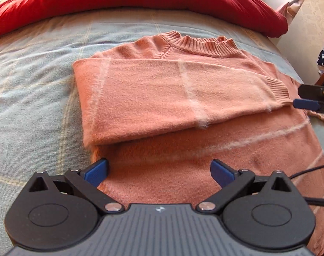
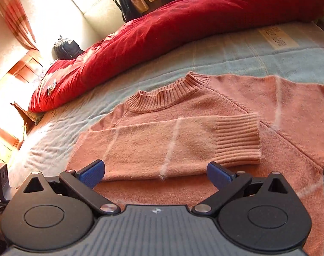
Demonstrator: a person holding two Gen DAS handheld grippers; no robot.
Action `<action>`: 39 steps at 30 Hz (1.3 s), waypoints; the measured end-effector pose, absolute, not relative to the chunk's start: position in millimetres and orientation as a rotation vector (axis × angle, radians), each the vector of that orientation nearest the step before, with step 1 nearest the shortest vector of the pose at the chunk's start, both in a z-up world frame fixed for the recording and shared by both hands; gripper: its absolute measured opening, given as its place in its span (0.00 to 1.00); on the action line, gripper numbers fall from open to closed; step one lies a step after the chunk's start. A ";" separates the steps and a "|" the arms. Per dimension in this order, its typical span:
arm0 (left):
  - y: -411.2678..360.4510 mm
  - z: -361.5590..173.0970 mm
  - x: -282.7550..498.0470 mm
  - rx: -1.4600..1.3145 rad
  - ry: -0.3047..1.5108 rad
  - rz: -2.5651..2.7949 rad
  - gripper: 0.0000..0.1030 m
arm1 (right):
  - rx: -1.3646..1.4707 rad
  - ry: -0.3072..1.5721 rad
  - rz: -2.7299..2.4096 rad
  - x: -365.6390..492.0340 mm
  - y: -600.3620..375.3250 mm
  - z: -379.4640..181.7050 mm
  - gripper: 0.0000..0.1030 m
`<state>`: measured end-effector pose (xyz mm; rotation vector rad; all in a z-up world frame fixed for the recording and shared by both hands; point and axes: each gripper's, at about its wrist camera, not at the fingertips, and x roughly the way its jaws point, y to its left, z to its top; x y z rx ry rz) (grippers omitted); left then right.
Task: Fold clothes
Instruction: 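Move the open right tool over the sweater toward the other sleeve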
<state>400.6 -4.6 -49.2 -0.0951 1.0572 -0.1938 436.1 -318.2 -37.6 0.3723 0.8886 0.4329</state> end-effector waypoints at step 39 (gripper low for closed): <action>11.6 -48.6 461.2 -0.181 0.894 -0.291 0.99 | 0.018 0.850 0.419 459.7 -279.0 -62.5 1.00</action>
